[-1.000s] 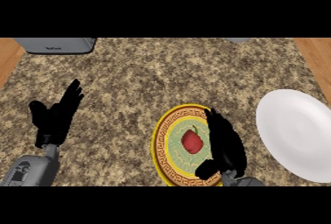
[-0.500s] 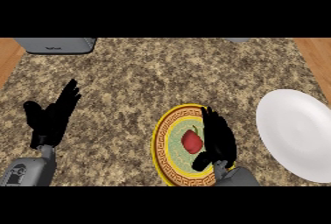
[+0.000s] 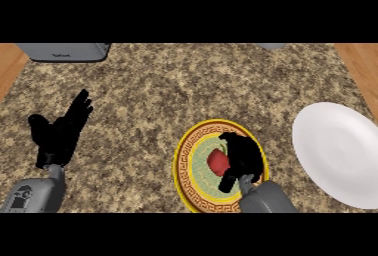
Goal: Pick the bell pepper from the plate and place it in the plate
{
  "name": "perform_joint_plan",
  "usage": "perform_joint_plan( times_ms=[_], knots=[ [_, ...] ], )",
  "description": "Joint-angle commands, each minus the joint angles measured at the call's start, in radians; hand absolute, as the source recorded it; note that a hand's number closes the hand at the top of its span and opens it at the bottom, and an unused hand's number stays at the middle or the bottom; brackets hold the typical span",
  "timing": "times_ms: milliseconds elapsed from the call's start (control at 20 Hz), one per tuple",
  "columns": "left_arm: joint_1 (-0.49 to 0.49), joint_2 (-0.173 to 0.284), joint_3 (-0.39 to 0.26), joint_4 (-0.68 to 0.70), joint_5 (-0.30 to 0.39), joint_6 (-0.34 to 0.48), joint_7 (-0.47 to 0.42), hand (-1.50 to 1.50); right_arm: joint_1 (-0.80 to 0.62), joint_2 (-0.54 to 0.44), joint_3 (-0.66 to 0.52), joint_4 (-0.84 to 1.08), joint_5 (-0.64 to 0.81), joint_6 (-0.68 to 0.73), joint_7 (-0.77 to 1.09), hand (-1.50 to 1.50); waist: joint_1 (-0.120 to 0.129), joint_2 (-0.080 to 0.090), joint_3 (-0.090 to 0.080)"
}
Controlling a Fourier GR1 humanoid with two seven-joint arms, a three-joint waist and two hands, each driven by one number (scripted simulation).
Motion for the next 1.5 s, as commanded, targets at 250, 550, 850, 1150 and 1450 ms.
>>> perform_joint_plan(
  times_ms=[250,550,850,1150,1450],
  knots=[
    [-0.038,0.013,0.052,0.039,-0.016,-0.032,0.022,0.0,-0.066,0.0,0.002,0.134,-0.05,-0.043,-0.117,1.5,-0.001,0.005,0.003],
    [0.025,-0.026,0.03,-0.043,-0.018,-0.05,0.022,0.0,-0.03,0.004,0.074,0.026,-0.056,-0.103,-0.067,1.5,0.0,0.003,0.003],
    [0.033,-0.059,0.035,0.047,-0.054,-0.034,-0.074,0.0,-0.067,0.005,0.062,0.011,-0.028,-0.196,-0.131,1.5,-0.004,0.004,0.002],
    [0.012,-0.028,0.055,0.01,-0.03,-0.041,0.0,0.0,-0.068,-0.065,0.056,-0.148,0.22,-0.427,-0.05,1.5,-0.022,-0.004,0.002],
    [0.015,-0.061,0.04,0.016,-0.056,-0.01,-0.017,0.0,-0.055,-0.081,0.0,-0.314,0.449,-0.443,0.158,1.5,-0.021,-0.002,0.002]
  ],
)
